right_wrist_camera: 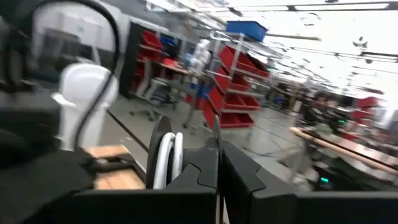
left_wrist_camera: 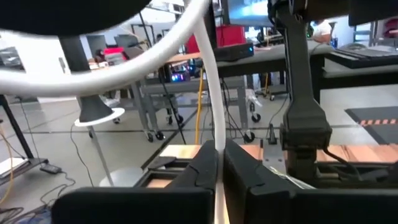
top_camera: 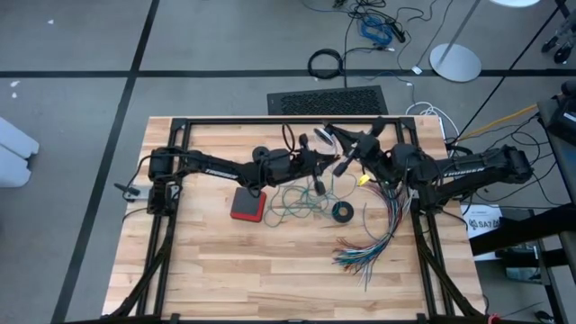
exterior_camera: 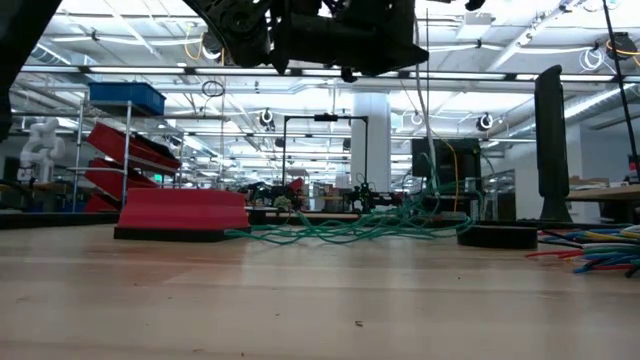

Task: Coiling cords
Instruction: Uncoil the white wire cable from the spool

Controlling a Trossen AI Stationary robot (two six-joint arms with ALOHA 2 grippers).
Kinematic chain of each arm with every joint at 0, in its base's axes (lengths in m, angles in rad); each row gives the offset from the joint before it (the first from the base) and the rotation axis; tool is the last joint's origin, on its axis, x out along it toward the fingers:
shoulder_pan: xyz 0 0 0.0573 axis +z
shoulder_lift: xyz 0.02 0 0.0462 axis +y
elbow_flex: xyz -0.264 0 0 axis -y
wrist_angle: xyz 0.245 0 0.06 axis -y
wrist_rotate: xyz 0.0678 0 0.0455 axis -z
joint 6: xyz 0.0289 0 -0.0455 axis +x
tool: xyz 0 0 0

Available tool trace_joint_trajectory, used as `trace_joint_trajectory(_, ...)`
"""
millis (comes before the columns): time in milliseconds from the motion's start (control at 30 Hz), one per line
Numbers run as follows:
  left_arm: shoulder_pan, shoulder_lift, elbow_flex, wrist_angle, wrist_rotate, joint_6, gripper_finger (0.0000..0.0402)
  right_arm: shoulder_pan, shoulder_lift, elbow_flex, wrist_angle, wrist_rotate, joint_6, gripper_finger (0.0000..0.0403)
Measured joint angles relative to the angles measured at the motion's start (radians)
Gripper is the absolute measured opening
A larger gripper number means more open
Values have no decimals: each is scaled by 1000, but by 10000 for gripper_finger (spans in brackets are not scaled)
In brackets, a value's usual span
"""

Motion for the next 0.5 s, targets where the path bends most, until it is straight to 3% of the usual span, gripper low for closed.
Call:
trace_joint_trajectory(233, -28, 0, 0, -14, -1, 18, 7, 0, 0, 0, -50, 85, -59, 0)
trace_joint_trajectory(500, -56, -46, 0, -81, -5, 67, 6, 0, 0, 0, -287, 148, -27, 0)
